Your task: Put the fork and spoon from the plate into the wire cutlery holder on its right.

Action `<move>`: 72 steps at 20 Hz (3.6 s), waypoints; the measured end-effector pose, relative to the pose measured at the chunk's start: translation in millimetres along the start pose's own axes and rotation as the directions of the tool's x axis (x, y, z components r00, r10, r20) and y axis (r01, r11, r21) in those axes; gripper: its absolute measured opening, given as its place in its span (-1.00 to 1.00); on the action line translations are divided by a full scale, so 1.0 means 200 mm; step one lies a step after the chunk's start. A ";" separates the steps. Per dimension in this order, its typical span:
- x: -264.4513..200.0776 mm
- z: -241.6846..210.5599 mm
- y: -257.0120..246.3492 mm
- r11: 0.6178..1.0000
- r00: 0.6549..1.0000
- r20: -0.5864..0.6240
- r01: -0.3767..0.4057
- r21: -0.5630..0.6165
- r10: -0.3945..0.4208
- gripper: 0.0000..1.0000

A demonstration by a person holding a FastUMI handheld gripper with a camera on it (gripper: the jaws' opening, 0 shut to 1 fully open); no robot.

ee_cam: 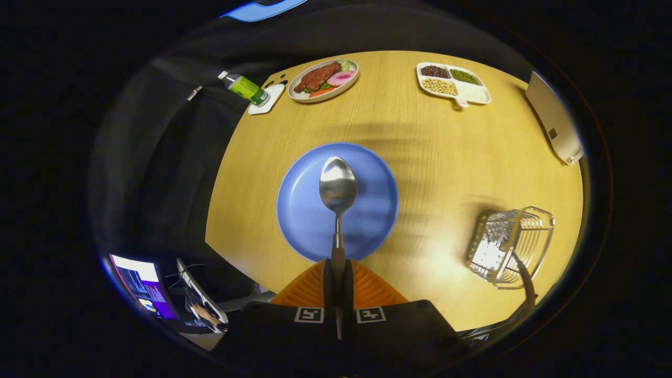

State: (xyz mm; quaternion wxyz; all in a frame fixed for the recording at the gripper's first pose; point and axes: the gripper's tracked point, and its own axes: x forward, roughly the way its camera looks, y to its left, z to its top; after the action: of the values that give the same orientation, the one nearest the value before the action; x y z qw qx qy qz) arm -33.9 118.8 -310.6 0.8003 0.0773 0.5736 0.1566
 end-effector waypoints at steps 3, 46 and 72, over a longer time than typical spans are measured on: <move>-0.25 -0.01 -0.16 0.999 0.999 -0.003 0.046 0.001 -0.046 -0.85; -0.60 0.17 -0.63 0.997 0.996 -0.081 0.044 -0.065 -0.049 0.99; -1.81 0.62 -0.45 0.963 0.362 0.908 0.238 0.129 -0.211 0.98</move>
State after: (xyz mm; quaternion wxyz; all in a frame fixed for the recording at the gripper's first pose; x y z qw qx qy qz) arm -8.5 -82.1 26.5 0.9970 0.0620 0.0434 -0.0148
